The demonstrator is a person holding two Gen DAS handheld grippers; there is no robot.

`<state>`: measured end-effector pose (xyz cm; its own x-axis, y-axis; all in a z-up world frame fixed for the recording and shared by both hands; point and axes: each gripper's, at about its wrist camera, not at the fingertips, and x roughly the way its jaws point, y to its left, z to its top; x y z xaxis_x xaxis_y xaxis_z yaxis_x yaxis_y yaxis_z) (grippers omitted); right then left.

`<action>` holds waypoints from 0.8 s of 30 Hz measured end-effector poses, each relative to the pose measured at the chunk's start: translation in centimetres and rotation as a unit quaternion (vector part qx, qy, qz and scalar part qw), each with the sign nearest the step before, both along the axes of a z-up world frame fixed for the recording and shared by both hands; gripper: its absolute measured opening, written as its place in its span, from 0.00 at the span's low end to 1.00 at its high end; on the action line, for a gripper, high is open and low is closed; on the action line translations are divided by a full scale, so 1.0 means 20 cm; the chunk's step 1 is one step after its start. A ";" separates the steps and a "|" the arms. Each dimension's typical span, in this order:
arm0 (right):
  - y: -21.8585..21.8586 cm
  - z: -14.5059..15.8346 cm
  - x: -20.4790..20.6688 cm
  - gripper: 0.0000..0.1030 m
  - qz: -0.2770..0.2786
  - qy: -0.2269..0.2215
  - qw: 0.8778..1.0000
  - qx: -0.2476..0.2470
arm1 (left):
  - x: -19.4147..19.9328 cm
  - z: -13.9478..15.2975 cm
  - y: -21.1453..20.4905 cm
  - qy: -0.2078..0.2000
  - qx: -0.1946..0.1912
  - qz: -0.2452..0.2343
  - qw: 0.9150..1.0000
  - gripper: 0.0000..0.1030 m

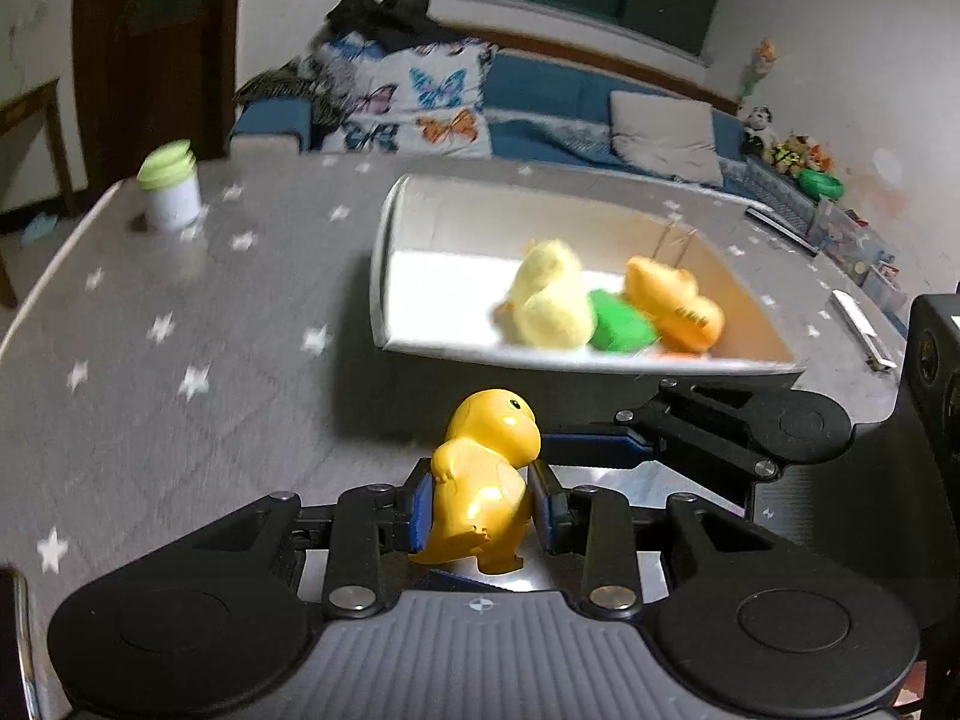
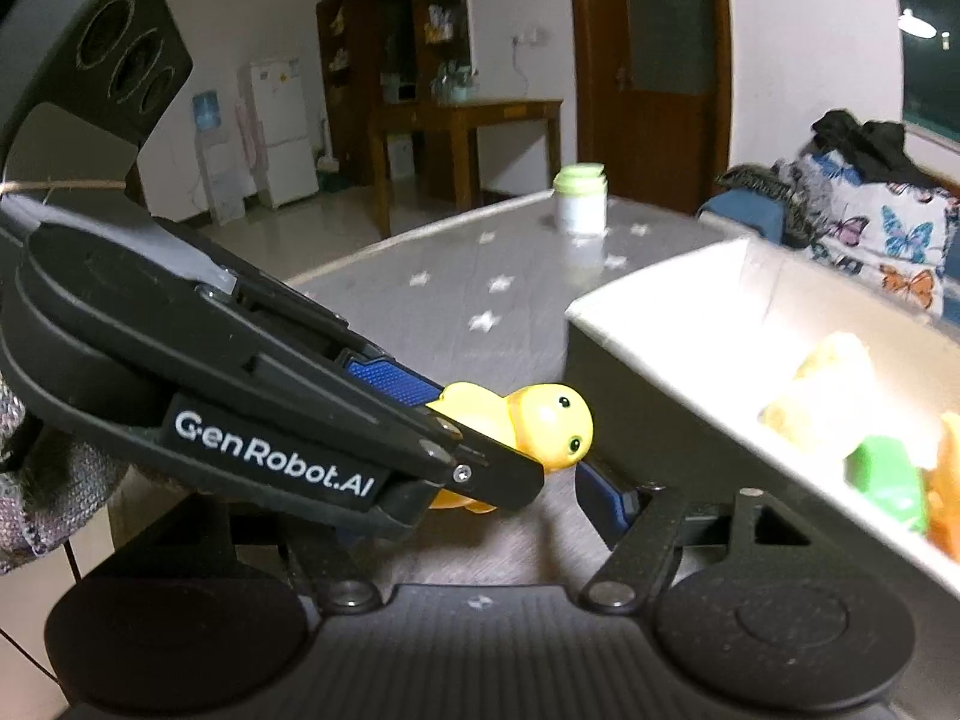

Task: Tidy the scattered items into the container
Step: 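Lift the small yellow duck with the left tool and lower it into the box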

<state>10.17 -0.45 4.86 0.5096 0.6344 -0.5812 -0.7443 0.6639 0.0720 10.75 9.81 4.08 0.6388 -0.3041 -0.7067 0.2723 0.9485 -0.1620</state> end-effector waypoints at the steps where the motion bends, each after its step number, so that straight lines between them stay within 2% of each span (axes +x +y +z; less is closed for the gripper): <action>1: -0.03 0.03 0.00 0.70 -0.006 -0.003 1.000 0.005 | 0.01 0.02 -0.02 0.000 -0.003 -0.004 1.000 0.34; 7: -0.19 0.18 0.06 0.70 -0.042 -0.022 0.999 0.022 | 0.16 0.13 -0.20 -0.006 -0.016 -0.037 0.999 0.34; 13: -0.38 0.26 0.19 0.70 -0.080 -0.032 0.996 0.007 | 0.35 0.15 -0.41 0.003 -0.037 -0.064 0.997 0.34; 19: -0.49 0.19 0.36 0.70 -0.094 -0.013 0.995 -0.019 | 0.54 0.05 -0.56 0.039 -0.056 -0.067 0.995 0.34; 24: -0.57 0.14 0.50 0.70 -0.104 0.002 0.994 -0.041 | 0.60 0.00 -0.56 0.055 -0.062 -0.061 0.995 0.34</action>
